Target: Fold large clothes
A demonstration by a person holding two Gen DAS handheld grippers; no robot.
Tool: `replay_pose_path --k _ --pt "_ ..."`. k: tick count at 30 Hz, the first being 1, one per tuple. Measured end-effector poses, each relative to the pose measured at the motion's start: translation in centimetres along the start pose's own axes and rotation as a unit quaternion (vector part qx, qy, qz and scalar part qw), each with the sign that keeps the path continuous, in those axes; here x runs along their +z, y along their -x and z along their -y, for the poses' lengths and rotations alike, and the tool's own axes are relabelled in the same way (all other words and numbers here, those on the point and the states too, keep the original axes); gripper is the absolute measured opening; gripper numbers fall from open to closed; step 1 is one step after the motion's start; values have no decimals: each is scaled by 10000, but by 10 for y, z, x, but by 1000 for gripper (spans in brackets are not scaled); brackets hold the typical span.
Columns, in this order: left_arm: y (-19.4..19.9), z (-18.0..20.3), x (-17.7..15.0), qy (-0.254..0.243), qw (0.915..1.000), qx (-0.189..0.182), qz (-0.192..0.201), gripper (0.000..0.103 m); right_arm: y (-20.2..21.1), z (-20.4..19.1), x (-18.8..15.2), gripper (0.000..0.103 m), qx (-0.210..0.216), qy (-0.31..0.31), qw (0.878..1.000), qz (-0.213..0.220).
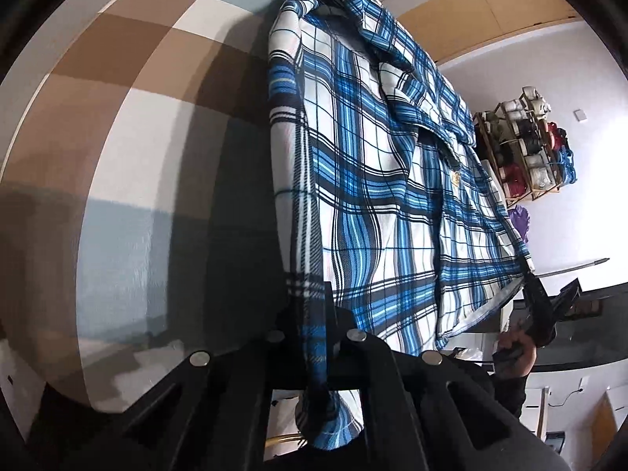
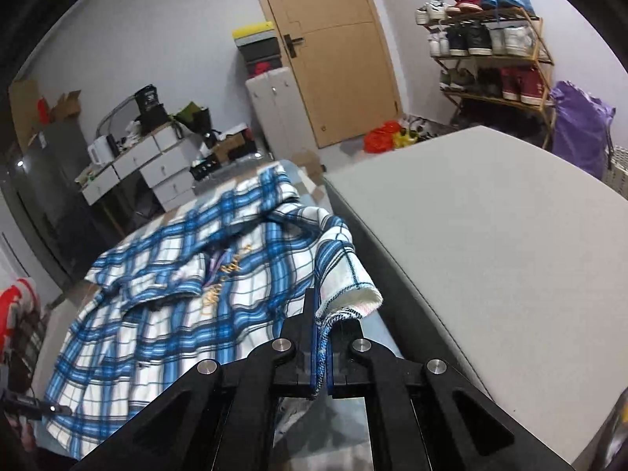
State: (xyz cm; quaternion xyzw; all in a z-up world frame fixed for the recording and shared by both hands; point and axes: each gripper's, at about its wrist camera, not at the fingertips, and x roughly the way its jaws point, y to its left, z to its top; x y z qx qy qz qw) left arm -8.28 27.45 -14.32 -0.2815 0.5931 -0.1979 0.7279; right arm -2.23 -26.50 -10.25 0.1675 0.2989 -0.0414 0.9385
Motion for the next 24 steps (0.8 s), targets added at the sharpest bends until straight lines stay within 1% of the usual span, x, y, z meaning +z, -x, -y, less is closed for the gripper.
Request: replay_pose_path --k 6,8,12,16,17,18,20,22,24 --pt "6 3 -12 56 10000 -62 -38 0 12 28 -6 2 201 -483 9986 -59" --pt "8 5 -16 70 9999 -111 -48 0 19 34 -5 2 241 -542 9982 -56" --pt "21 0 -28 179 9993 -334 -80 0 45 47 -7 2 395 -727 9966 -4" --pt "41 1 -34 221 9985 -505 -15 0 67 55 -3 2 538 -842 9950 -38" --pt "46 3 -34 209 9977 -641 -1 0 71 56 -3 2 562 -848 9948 -43" --pt "50 6 -31 228 9966 -792 -16 0 74 56 -2 2 600 -824 9948 -73" --pt "56 11 -17 210 9960 -869 20 0 80 52 2 2 615 -776 9951 -78" --pt "59 22 7 49 9968 -797 70 0 76 45 15 2 644 -687 9955 -130" --pt "54 33 40 -49 9976 -682 64 0 66 33 33 2 664 -532 9962 -187"
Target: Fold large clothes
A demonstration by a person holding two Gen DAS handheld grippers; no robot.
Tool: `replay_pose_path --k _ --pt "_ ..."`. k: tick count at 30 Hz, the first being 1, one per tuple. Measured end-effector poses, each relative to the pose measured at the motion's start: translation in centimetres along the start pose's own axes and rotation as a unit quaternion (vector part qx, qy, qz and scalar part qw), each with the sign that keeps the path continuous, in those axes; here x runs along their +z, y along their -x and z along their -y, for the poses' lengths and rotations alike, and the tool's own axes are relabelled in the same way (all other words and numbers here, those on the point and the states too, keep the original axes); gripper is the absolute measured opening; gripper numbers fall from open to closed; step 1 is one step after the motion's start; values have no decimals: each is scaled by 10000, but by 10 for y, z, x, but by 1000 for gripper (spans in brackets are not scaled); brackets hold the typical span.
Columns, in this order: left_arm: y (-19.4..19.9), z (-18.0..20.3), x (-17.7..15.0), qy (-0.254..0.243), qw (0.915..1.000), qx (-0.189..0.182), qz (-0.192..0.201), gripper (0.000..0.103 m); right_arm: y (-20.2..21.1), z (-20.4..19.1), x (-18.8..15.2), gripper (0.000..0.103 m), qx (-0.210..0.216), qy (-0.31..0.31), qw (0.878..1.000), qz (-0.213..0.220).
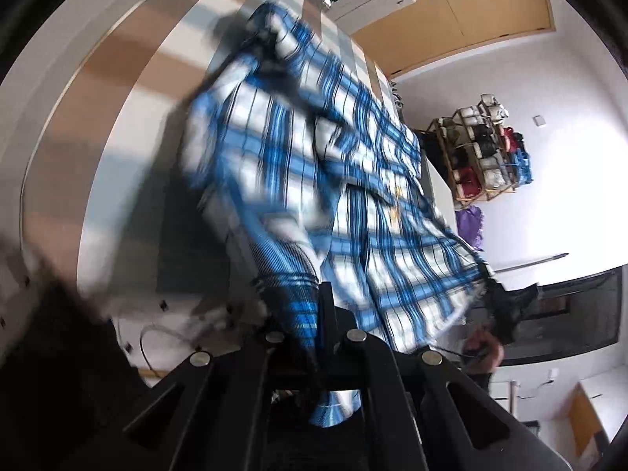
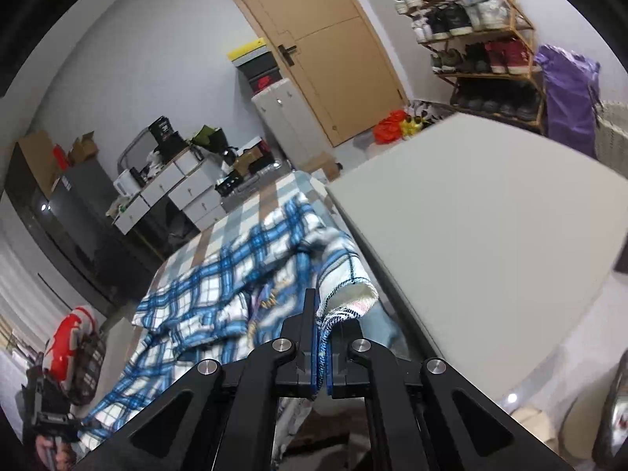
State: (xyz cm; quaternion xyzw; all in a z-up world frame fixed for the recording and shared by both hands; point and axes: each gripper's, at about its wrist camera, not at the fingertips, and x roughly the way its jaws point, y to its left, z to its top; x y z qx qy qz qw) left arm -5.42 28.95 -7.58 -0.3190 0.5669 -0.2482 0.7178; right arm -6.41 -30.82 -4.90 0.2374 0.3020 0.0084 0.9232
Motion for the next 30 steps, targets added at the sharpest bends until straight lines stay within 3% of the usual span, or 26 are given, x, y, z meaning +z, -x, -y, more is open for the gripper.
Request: replay_pose_path --k 4,9,15,21,28,29,30 --pt "-25 12 69 196 9989 -284 -310 0 -38 -31 38 2 119 345 9988 -327" --pt "-44 14 167 529 9984 -114 -157 0 -103 -64 102 2 -90 608 9957 -687" --pt "-58 -21 272 1257 9919 144 59 0 -208 -58 161 2 -639 450 9845 -1572" --pt "-69 -45 296 1685 9852 225 229 0 -306 -36 171 2 -1346 464 9631 -2283" --pt "-75 -61 298 2113 9771 208 163 0 -363 -21 173 5 -1325 259 9543 -2665" --pt "-67 -64 297 2191 9754 167 153 0 -365 -19 175 14 -1278 190 9551 -2666" --pt "-67 -68 295 2281 9735 133 86 0 -364 -16 179 40 -1217 102 9570 -2632"
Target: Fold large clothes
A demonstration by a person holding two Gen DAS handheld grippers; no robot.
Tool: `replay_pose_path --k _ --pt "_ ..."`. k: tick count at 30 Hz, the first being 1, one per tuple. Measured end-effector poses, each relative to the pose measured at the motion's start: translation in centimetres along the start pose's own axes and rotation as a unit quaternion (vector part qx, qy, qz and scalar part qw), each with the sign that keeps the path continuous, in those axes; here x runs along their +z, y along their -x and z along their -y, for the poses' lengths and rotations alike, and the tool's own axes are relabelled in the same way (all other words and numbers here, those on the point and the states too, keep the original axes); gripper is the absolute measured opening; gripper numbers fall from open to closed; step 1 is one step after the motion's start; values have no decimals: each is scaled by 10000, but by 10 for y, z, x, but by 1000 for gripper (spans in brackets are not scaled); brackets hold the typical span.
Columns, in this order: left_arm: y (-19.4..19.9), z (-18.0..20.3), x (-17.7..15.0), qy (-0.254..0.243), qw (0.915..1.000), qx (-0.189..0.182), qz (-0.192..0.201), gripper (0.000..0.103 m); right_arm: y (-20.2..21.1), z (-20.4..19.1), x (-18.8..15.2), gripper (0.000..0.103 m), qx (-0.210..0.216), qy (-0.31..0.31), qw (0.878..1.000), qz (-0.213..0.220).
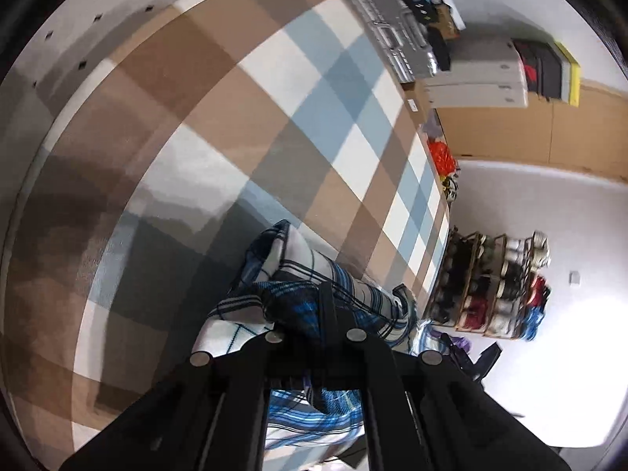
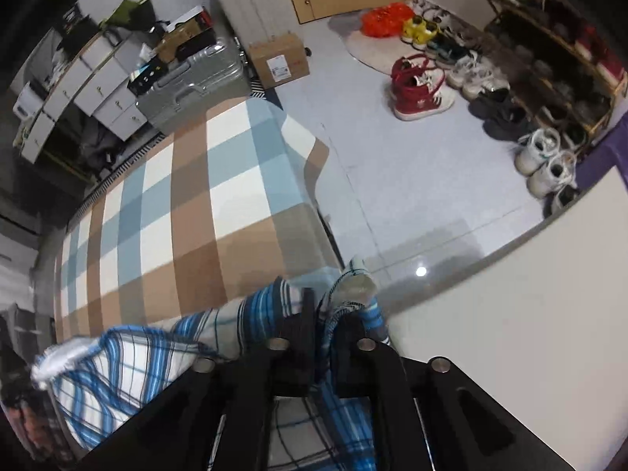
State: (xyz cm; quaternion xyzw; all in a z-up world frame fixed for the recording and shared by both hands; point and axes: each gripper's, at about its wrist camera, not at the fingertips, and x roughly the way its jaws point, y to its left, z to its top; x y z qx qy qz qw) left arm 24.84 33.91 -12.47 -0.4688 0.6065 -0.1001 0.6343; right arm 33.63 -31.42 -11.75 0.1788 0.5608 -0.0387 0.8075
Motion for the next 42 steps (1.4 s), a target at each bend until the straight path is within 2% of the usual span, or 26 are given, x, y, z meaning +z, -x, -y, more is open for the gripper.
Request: replay_pose_path --k 1,2,5,7,8,9,11,13,17,19,21,24,25,26,28,31,35,36,38,39,41,42 --pt "3 -2 0 15 10000 -18 -61 0 6 8 2 57 160 -123 9997 134" --pt "5 -3 0 26 9999 -44 -110 0 15 13 4 80 351 -223 9986 339" --pt "20 1 -4 -39 9999 -108 -29 1 42 19 3 81 846 -314 9928 791" --pt "32 5 -6 -106 9996 -70 241 22 56 9 -6 85 1170 -54 9888 921" --pt "38 5 -5 -40 9991 -140 398 58 62 -2 -15 88 1354 246 9862 922" --pt "46 3 -6 78 9980 -250 573 82 66 -14 -25 90 1414 524 9842 928" --pt "61 1 -9 151 9955 -239 903 82 71 -39 -50 94 1403 1047 9803 910" --pt "66 8 -17 -91 9952 -18 973 82 67 -61 -73 98 1411 1477 9762 730" --pt "50 35 -49 -788 9952 161 564 82 33 -102 -119 98 1092 2374 9652 108" --pt "27 57 -72 -1383 9893 347 301 82 12 -115 -133 98 688 2753 9589 21" --pt "-3 72 -86 -1903 9794 675 30 82 -5 -123 -134 98 448 2953 9543 18" --pt "-58 75 -102 -2419 9612 1245 -463 82 -38 -132 -118 98 -26 2882 9575 -58" --pt "-67 71 -101 -2423 9592 1376 -479 82 -46 -131 -109 98 -83 2776 9606 -100" --pt "-71 68 -100 -2396 9592 1441 -419 82 -50 -129 -105 98 -63 2668 9636 -157" --pt "-74 58 -91 -2232 9644 1388 -299 82 -60 -124 -87 98 3 2368 9711 -287" --pt "-66 41 -79 -1981 9719 1260 -168 82 -62 -127 -73 98 -79 2313 9723 -334" --pt "-45 27 -75 -1964 9723 1268 -20 82 -50 -121 -59 98 126 1887 9817 -223" --pt "-39 25 -76 -1957 9718 1314 48 82 -38 -119 -61 98 314 1862 9819 -140" --pt "-29 26 -85 -2048 9695 1333 188 82 -25 -127 -71 98 737 2120 9744 -132" --pt "-28 29 -94 -2184 9659 1374 228 82 -22 -131 -79 98 815 2282 9699 -220" --pt "-27 34 -113 -2465 9592 1374 172 82 -16 -143 -113 98 734 2960 9513 -451" --pt "-30 35 -123 -2602 9562 1333 117 82 -16 -152 -138 98 429 3526 9338 -437"
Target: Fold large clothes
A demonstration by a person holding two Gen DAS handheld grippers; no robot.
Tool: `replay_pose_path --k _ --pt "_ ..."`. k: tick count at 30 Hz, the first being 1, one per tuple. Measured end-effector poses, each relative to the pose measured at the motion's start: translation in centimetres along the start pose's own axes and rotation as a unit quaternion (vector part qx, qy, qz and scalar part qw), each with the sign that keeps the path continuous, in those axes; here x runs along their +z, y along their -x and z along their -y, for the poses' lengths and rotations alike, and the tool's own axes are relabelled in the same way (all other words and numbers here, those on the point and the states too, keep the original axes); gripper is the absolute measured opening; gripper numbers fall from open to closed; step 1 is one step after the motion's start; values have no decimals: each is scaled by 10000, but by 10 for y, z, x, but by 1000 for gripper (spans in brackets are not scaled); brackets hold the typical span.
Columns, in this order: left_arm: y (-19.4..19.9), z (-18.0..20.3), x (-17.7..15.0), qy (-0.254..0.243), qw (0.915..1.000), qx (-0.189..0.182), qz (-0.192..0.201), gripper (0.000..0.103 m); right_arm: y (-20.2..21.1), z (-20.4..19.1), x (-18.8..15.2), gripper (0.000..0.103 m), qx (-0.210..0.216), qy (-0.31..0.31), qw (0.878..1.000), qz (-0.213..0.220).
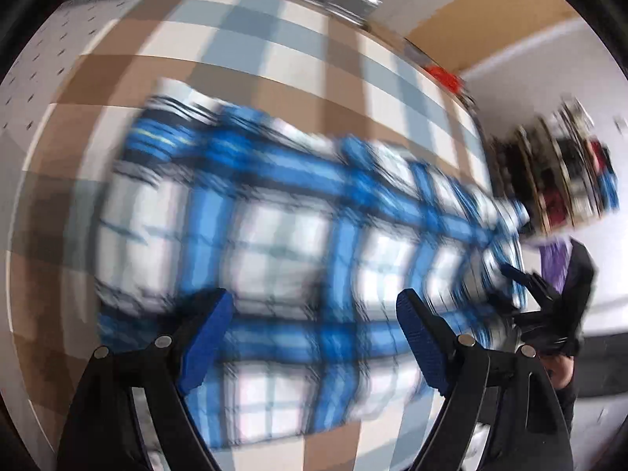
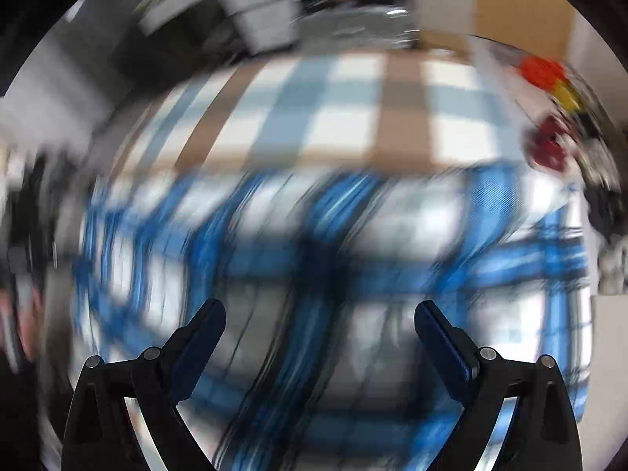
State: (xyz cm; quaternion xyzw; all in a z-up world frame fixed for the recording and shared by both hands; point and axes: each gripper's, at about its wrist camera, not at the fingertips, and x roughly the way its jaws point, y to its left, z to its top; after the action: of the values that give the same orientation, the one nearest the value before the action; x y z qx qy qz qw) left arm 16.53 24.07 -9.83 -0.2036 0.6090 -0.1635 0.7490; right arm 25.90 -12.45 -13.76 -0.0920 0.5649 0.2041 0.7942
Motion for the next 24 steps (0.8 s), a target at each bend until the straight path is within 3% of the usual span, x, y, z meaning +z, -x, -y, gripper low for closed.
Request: replay_pose_path --k 3,5,6,9,11,14,16,18,21,24 --pt "-8 9 -21 -272 9995 142 -6 82 -17 -30 -33 98 -680 830 9938 -300" --pt "-14 8 -34 -393 9984 399 -33 82 -24 -32 -52 97 -808 806 9928 -354" --pt "-17 3 -38 -402 9977 543 -31 82 -20 -29 -57 98 -788 667 9945 -167" --pt "-21 -6 -51 -340 9973 643 -51 82 -11 -27 -63 97 -886 549 9944 -161" --pt "-19 -4 -57 -376 9969 679 108 82 6 -33 -63 97 -1114 654 9916 97" --pt "-17 2 -68 -570 9945 825 318 82 33 -46 -59 98 -827 535 9941 445" --pt "-22 4 -75 -698 9912 1039 433 82 41 -65 -55 98 -420 553 9959 584" --pt "-28 4 -82 -830 9856 1371 543 82 40 -85 -52 98 -407 688 9947 640" --pt "-30 10 -94 -996 9779 1674 752 82 18 -101 -41 98 -617 877 9927 558" --pt "-29 7 -99 -1025 9775 1618 884 82 -18 -103 -36 98 -594 723 9956 90"
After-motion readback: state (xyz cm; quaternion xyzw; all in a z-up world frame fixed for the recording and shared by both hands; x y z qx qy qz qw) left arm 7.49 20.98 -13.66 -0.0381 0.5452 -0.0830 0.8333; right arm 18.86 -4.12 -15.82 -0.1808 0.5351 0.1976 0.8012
